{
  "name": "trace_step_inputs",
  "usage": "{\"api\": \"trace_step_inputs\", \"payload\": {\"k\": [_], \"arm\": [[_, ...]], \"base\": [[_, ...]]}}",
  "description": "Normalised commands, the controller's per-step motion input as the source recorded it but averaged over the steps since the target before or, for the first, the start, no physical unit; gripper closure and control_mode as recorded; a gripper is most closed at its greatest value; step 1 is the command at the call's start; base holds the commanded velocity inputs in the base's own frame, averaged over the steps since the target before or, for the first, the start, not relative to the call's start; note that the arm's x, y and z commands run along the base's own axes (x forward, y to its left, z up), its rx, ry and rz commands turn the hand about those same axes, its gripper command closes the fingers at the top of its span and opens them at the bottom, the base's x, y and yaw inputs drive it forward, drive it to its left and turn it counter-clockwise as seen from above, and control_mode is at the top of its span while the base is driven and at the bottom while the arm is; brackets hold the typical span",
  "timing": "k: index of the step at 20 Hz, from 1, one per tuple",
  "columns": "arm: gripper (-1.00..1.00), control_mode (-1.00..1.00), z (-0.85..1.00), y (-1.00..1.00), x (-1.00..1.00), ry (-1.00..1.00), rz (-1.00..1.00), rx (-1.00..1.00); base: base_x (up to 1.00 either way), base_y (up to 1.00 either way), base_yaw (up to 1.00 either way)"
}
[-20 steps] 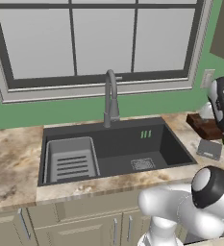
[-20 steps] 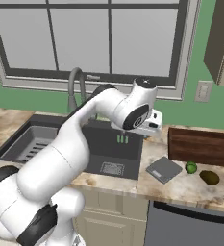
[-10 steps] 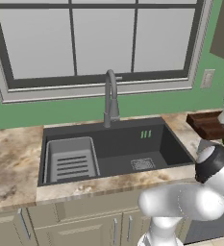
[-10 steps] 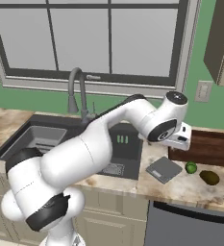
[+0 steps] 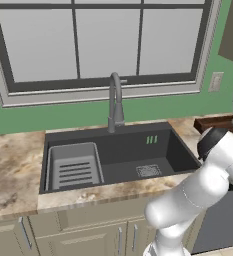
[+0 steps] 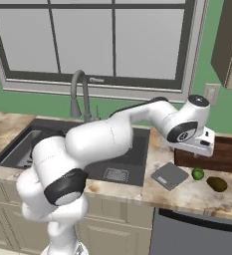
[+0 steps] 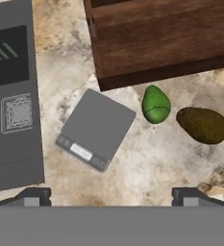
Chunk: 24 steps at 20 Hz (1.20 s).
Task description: Pick up all produce items and place them in the sink. Turn on the sink faucet to wash them. Then turn the sink off and put them in the tray.
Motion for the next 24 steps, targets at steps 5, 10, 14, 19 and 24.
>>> {"api": "trace_step_inputs", "payload": {"k": [5,10,14,19,24], "arm": [[-1.00,-1.00,-0.35,-0.44,0.36,0.04,0.00,0.00],[-1.00,-1.00,-0.41,-0.30,0.23,0.03,0.00,0.00],[-1.00,-1.00,-0.27,-0.29,0.16,0.04,0.00,0.00],[-1.00,-1.00,-0.13,-0.30,0.18,0.02,0.00,0.00],[-1.00,-1.00,-0.08,-0.34,0.21,0.01,0.00,0.00]], "base": [[0.00,0.00,0.00],[0.00,0.00,0.00],[0.00,0.00,0.00],[0.00,0.00,0.00],[0.00,0.00,0.00]]}}
